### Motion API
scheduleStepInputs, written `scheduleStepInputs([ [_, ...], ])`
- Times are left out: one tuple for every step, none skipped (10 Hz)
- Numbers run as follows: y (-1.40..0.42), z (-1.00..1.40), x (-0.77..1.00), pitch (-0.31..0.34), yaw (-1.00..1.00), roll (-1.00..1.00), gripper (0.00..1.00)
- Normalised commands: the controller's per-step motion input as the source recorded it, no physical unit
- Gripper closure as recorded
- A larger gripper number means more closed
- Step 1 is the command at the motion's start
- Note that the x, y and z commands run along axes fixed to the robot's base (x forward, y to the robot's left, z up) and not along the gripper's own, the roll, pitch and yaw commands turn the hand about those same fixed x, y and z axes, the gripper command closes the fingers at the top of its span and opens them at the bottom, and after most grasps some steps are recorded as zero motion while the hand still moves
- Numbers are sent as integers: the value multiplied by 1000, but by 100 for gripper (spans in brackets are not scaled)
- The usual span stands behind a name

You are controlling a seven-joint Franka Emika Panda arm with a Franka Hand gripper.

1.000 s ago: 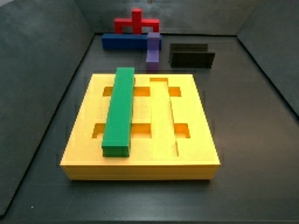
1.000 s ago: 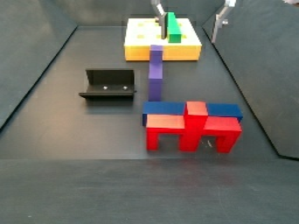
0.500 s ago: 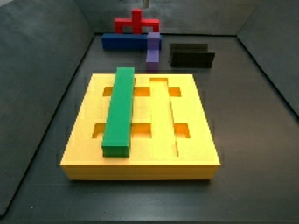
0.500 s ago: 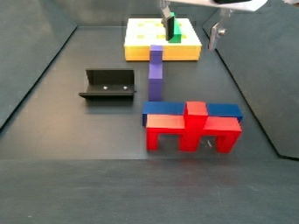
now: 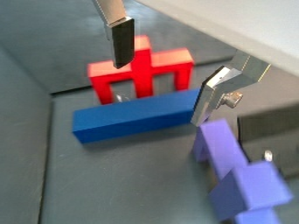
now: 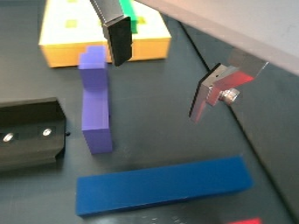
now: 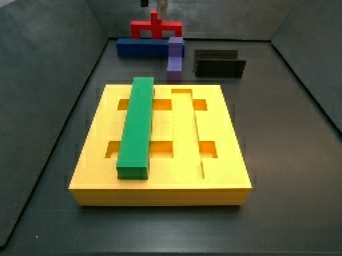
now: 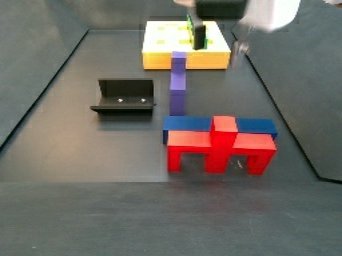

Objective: Pick up the blue object. Move up. Move to above the board. Insert the blue object.
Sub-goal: Pick up the blue object.

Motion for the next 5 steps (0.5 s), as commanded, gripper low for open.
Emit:
scheduleStepInputs([
  [0,-460,0,-203,-943,-136,0],
  [0,-511,0,-174,-911,-157,0],
  [0,-514,0,-183,-831,-189,0],
  [97,-420,0,-181,-663,-223,0],
  [137,-417,-40,-179,-594,-259,0],
])
